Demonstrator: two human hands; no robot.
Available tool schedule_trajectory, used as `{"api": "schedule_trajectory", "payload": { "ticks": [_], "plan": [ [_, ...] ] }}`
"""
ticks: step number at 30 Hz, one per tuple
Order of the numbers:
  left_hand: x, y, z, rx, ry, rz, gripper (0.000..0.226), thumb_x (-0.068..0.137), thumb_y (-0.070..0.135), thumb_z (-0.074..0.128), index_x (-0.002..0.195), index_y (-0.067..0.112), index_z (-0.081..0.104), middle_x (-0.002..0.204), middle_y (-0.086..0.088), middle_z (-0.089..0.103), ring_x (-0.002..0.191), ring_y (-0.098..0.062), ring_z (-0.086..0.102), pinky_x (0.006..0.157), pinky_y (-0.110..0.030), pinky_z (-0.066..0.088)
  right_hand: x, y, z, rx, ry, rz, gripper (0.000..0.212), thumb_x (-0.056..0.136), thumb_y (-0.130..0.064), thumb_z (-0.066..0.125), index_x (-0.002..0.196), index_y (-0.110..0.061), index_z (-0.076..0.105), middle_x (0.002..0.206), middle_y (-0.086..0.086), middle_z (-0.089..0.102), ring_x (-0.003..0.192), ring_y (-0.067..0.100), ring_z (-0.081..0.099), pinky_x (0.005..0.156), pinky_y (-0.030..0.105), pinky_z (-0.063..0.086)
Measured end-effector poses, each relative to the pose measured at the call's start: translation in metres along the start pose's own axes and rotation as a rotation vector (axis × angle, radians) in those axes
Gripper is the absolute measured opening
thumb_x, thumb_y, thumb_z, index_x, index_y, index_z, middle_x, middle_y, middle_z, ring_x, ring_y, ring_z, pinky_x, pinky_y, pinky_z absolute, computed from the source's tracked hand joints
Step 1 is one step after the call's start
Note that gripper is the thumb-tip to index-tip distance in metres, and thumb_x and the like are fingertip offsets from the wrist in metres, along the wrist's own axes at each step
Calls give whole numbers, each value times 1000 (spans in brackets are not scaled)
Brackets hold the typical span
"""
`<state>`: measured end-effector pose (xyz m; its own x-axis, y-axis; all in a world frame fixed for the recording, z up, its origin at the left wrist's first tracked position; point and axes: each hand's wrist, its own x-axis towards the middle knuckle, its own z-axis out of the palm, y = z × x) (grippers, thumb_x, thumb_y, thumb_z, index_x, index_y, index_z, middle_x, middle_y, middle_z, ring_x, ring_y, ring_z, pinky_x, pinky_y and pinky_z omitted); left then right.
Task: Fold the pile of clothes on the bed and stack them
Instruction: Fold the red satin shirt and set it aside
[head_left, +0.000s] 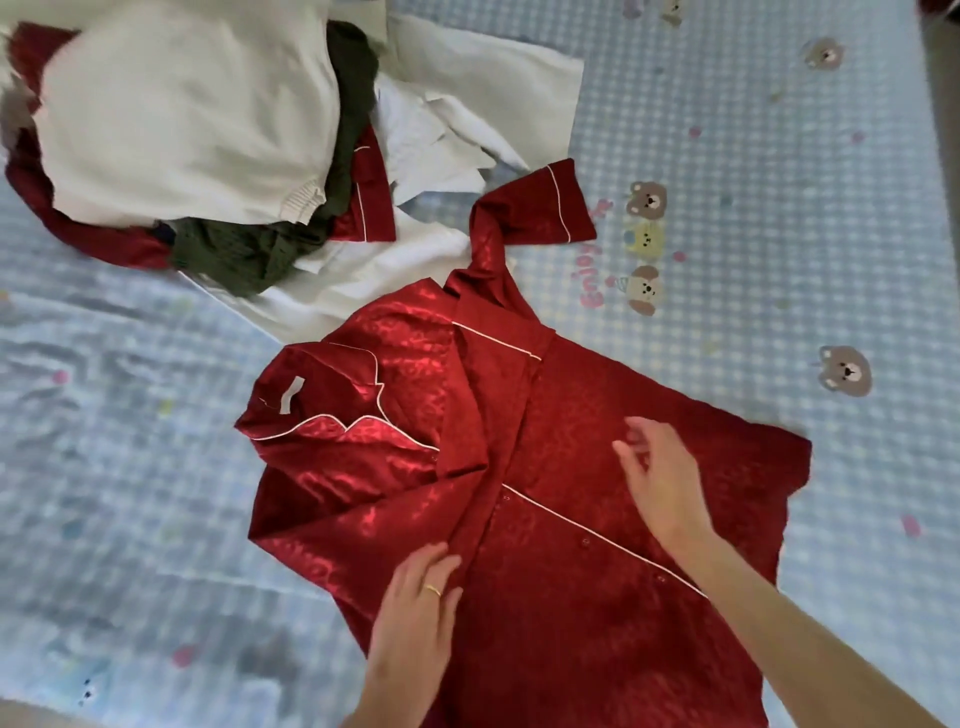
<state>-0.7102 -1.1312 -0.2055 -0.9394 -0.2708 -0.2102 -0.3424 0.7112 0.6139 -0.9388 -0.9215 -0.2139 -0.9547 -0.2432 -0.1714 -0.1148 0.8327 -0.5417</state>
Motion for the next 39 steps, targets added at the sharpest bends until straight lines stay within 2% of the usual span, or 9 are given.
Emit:
{"api": "schedule_trajectory", "payload": {
  "ticks": [4, 7, 10, 15, 20, 24, 28, 32, 39],
  "plan": [
    [48, -56, -54, 269, -163, -215, 61, 78, 23, 74, 132, 5, 52, 117, -10, 63, 110, -29, 57, 100, -39, 43, -1, -81, 80, 164, -128, 52, 38, 90, -22, 61, 125, -9, 55, 113, 8, 61, 101, 19, 61, 94, 37, 49],
    [30, -89, -67, 322, -202, -42, 11, 80, 27, 65, 84, 17, 69, 73, 3, 65, 70, -21, 65, 72, -25, 45, 15, -115, 107, 157, -105, 221, 49, 91, -25, 60, 133, -6, 46, 126, 14, 53, 114, 27, 55, 101, 36, 43],
    [-30, -130, -93, 240, -138, 33, 33, 96, 43, 29, 75, 25, 46, 68, 8, 49, 61, -10, 49, 62, -22, 35, 20, -134, 114, 149, -43, 362, 53, 87, -21, 65, 132, -4, 43, 120, 15, 57, 113, 31, 54, 98, 37, 40],
    [-121, -204, -124, 279, -136, 92, 53, 100, 39, 4, 76, 33, 51, 73, 20, 58, 60, 6, 54, 109, -7, 7, -24, -149, 122, 192, -137, 431, 23, 85, -11, 65, 107, -7, 58, 80, -2, 62, 91, 26, 64, 83, 30, 44],
    [-102, -201, -123, -57, 129, -345, 34, 82, 57, 52, 98, 29, 62, 99, 23, 57, 87, -3, 49, 88, -1, 31, -59, -164, 140, 106, -72, 339, 49, 83, -19, 69, 125, -6, 48, 119, 14, 53, 103, 27, 59, 94, 36, 45],
    [-64, -179, -94, -89, -131, -429, 55, 83, 33, 68, 132, 16, 49, 123, 0, 55, 113, -16, 52, 98, -26, 39, -33, -179, 160, 167, -32, 409, 61, 81, -17, 72, 132, -1, 42, 122, 18, 55, 114, 34, 54, 103, 41, 39],
    [-79, -192, -103, -208, -38, -542, 17, 85, 10, 65, 101, 14, 66, 93, 2, 65, 88, -19, 64, 78, -18, 44, -21, -188, 155, 414, -51, 556, 57, 85, -16, 68, 135, -6, 43, 111, 11, 63, 98, 25, 63, 95, 29, 45],
    [-104, -222, -135, -283, 39, -655, 32, 86, 9, 64, 70, 37, 58, 62, 7, 63, 60, -4, 60, 64, -24, 47, -76, -197, 127, 498, -10, 400, 43, 85, -33, 67, 123, -26, 49, 97, -12, 68, 88, 1, 64, 82, 13, 47],
    [-116, -201, -121, -275, -116, -469, 22, 75, 32, 67, 97, 30, 66, 85, 12, 58, 82, -18, 52, 73, -19, 39, -281, -180, 163, 3, -416, -78, 54, 35, -27, 96, 82, -22, 70, 67, -11, 62, 72, 4, 44, 57, 15, 42]
  ]
}}
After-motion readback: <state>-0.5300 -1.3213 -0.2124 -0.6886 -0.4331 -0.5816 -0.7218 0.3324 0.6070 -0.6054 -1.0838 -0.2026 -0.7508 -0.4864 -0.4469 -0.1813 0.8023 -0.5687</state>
